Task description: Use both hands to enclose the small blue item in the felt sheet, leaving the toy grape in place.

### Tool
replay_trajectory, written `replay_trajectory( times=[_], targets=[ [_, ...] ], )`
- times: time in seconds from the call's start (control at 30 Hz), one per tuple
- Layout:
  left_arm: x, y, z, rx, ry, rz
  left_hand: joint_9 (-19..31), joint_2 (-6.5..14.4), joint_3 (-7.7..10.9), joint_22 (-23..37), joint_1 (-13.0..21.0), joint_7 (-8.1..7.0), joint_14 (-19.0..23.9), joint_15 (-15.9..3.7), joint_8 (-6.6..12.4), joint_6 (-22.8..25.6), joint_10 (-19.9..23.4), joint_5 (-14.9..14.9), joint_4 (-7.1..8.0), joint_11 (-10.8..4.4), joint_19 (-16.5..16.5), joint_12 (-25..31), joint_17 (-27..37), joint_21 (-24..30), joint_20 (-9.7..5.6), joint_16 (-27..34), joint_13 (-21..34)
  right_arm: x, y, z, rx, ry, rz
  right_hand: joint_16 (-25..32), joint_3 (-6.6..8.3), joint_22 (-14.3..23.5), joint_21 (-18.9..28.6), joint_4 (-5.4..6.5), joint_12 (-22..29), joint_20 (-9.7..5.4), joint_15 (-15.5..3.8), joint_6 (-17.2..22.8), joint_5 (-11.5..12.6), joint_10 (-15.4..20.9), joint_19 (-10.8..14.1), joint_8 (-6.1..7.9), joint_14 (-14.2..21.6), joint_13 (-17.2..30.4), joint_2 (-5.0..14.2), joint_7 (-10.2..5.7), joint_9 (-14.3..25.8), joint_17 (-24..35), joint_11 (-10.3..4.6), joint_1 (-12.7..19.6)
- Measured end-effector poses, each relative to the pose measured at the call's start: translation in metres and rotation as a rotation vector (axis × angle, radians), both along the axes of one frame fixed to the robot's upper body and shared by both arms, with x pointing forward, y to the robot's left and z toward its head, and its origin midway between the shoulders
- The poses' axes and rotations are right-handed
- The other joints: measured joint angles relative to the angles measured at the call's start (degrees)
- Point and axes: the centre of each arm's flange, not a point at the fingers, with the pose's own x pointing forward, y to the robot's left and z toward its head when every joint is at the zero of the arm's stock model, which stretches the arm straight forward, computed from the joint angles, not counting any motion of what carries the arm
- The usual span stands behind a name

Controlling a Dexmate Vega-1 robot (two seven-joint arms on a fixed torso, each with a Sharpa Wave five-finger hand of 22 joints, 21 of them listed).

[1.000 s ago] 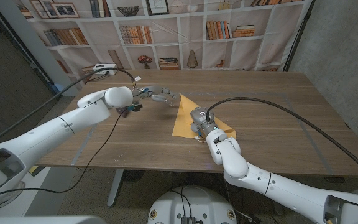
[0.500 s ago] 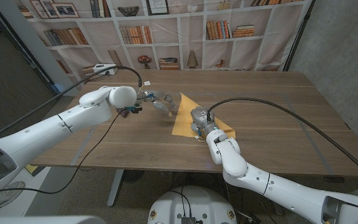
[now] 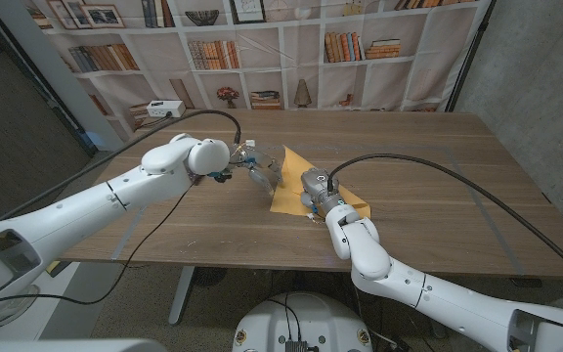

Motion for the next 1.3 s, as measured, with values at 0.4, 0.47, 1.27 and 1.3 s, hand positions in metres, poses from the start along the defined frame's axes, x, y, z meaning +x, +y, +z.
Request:
replay_trajectory(
  times=[0.4, 0.47, 1.27, 1.3],
  targets=[
    [0.0, -0.019, -0.017, 0.138, -0.056, 0.0, 0.03, -0.95, -1.27, 0.01, 1.55, 0.22, -0.3, 0.3, -0.33, 0.14, -0.89, 0.47, 0.18, -0.32, 0.0, -0.38, -0.14, 0.0, 0.0, 0.0, 0.0, 0.002, -0.004, -0.001, 0.009, 0.003, -0.004, 0.0, 0.25, 0.0, 0.24, -0.25, 0.0, 0.01, 0.01, 0.73, 0.56, 1.55, -0.01, 0.19, 0.6, 0.0, -0.47, 0.74, 0.0, -0.26, -0.71, 0.45],
    [-0.001, -0.021, -0.02, 0.161, -0.068, 0.002, 0.07, -1.52, -1.98, 0.01, 2.11, 0.46, -0.31, 0.31, 0.28, 1.75, -0.89, 0.52, 0.22, -0.32, 0.0, -0.38, -0.14, 0.0, 0.0, 0.0, 0.0, 0.003, -0.004, -0.001, 0.009, 0.003, -0.006, 0.0, 0.41, 0.0, 0.24, -0.41, 0.0, 0.01, -0.1, 0.75, 0.8, 1.85, -0.01, 0.2, 0.71, 0.0, -0.48, 0.75, -0.07, -0.26, -0.42, 0.43],
    [-0.004, -0.032, -0.063, 0.314, -0.353, -0.051, 0.0, -0.57, -7.92, 0.43, 5.76, 1.07, 5.02, -2.72, 6.13, 11.56, 8.75, 1.34, 1.21, -4.06, 0.44, 3.21, -0.12, 3.65, -0.03, 2.57, 0.27, 0.01, -0.009, 0.001, 0.013, 0.012, -0.009, 0.0, 1.31, 0.0, 0.24, 0.05, -0.2, 0.22, -0.1, 1.78, 1.8, 3.38, 0.2, 0.25, 1.31, 0.01, -1.45, 1.79, -0.21, -0.52, 0.09, 0.17],
    [-0.004, -0.031, -0.065, 0.317, -0.366, -0.054, 0.01, -0.42, -8.13, 0.43, 6.55, 1.26, 6.38, -3.46, 7.32, 11.76, 10.23, 1.34, 0.99, -4.59, 1.55, 3.6, -0.12, 4.22, -0.29, 2.94, 0.27, 0.01, -0.01, 0.001, 0.013, 0.012, -0.009, 0.0, 1.3, -0.07, 0.24, 0.05, -0.26, 0.22, -0.1, 1.88, 1.8, 3.48, 0.2, 0.25, 1.31, 0.01, -1.45, 1.89, -0.21, -0.52, -0.01, 0.17]
  ],
)
